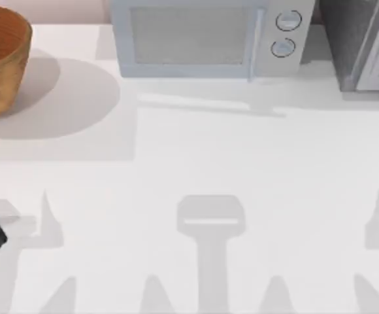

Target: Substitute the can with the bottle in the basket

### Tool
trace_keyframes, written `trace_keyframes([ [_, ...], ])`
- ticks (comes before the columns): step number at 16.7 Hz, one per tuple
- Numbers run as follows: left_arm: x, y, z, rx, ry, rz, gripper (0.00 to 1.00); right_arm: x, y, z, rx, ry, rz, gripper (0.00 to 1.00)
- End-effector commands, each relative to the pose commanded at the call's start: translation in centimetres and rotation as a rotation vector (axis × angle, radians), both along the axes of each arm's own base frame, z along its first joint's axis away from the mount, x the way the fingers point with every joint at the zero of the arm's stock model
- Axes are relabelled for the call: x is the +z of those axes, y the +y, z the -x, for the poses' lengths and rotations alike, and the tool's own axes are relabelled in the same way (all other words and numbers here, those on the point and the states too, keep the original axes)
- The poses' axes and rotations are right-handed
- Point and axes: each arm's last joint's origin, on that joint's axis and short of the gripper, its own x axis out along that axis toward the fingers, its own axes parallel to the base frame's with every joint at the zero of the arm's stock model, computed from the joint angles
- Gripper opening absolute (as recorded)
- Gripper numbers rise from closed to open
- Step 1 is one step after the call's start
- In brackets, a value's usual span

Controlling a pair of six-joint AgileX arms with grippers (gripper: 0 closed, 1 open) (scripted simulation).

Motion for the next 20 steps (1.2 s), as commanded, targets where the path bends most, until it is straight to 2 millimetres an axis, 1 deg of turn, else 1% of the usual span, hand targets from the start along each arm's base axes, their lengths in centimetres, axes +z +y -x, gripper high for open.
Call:
trace_keyframes([
  [3, 0.0, 0.0, 0.0, 0.0, 0.013, 0.0, 1.0, 0.0, 0.0, 0.0, 0.0, 0.0, 0.0, 1.0],
  [5, 0.0, 0.0, -0.2, 0.0, 0.071, -0.003, 1.0, 0.0, 0.0, 0.0, 0.0, 0.0, 0.0, 1.0],
  [7, 0.7, 0.1, -0.4, -0.003, 0.15, -0.008, 1.0, 0.0, 0.0, 0.0, 0.0, 0.0, 0.0, 1.0],
  [9, 2.1, 0.2, -0.9, -0.008, 0.23, -0.014, 1.0, 0.0, 0.0, 0.0, 0.0, 0.0, 0.0, 1.0],
  [12, 5.6, 0.4, -2.4, -0.02, 0.344, -0.023, 1.0, 0.0, 0.0, 0.0, 0.0, 0.0, 0.0, 1.0],
  [14, 8.5, 0.7, -4.1, -0.03, 0.418, -0.028, 1.0, 0.0, 0.0, 0.0, 0.0, 0.0, 0.0, 1.0],
  [16, 11.3, 1.1, -6.5, -0.041, 0.495, -0.03, 1.0, 0.0, 0.0, 0.0, 0.0, 0.0, 0.0, 1.0],
  [18, 13.8, 1.7, -9.6, -0.053, 0.576, -0.027, 1.0, 0.0, 0.0, 0.0, 0.0, 0.0, 0.0, 1.0],
  [20, 15.7, 2.6, -13.2, -0.065, 0.659, -0.02, 1.0, 0.0, 0.0, 0.0, 0.0, 0.0, 0.0, 1.0],
])
